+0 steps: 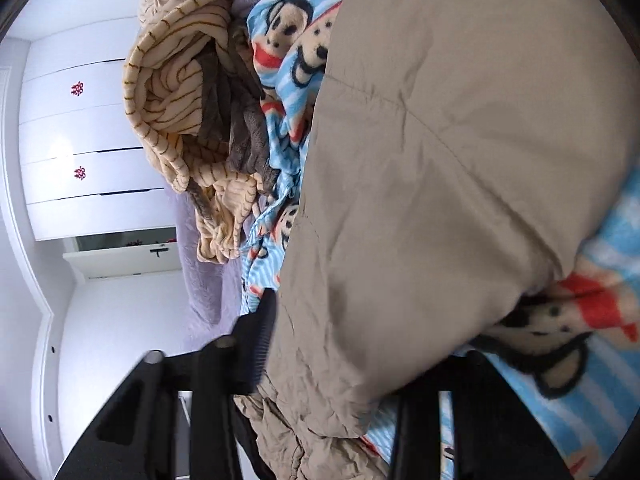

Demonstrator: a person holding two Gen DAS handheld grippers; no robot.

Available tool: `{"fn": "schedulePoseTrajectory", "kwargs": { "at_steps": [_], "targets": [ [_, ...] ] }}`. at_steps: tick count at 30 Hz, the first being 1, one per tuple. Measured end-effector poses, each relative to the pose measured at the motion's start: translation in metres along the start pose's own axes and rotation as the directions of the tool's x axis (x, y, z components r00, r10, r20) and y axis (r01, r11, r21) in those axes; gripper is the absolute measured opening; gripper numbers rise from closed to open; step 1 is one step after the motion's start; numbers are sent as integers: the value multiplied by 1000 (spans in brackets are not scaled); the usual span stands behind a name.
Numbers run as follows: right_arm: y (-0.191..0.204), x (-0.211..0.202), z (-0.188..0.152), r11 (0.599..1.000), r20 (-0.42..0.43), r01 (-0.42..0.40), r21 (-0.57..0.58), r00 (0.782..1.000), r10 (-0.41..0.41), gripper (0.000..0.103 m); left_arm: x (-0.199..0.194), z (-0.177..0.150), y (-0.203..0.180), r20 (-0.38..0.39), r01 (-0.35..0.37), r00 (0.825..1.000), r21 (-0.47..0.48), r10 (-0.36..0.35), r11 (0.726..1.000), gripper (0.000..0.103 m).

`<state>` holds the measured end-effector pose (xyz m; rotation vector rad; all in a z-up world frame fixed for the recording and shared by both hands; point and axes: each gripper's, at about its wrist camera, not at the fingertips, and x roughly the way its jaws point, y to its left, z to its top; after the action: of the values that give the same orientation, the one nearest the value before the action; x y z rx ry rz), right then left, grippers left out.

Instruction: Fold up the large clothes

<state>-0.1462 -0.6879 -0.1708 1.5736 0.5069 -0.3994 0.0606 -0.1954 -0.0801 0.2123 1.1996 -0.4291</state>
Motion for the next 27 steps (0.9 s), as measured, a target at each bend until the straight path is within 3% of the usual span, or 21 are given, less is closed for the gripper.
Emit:
{"fn": "schedulePoseTrajectory", "kwargs": {
  "at_steps": [2, 7, 11, 14, 19, 22, 27],
  "targets": [
    [8, 2, -4, 1000, 5, 0, -22, 1000, 0, 13, -2, 3, 16, 21, -13, 1000, -27, 13, 1000, 101],
    [56, 10, -28, 984, -4, -4, -179, 1000, 3, 13, -5, 7, 61, 56, -44, 997, -86, 49, 995, 101],
    [114, 35, -72, 937, -49, -17, -349, 999, 0, 13, -2, 7, 96, 51, -61, 996, -123, 67, 991, 101],
    [166, 64, -124, 847, -82, -17, -532, 996, -31, 13, -8, 6, 122, 68, -56, 995, -142, 66, 988, 101],
    [232, 125, -238, 628, -142, -41, -777, 983, -112, 13, -22, 8, 159, 99, -81, 990, -141, 96, 987, 101],
    [238, 166, -303, 516, -167, -38, -856, 964, -205, 13, -19, 6, 174, 94, -93, 990, -143, 107, 985, 101],
    [198, 219, -362, 433, -176, 5, -901, 909, -377, 13, -1, 1, 183, 78, -65, 994, -145, 77, 987, 101]
  ]
}}
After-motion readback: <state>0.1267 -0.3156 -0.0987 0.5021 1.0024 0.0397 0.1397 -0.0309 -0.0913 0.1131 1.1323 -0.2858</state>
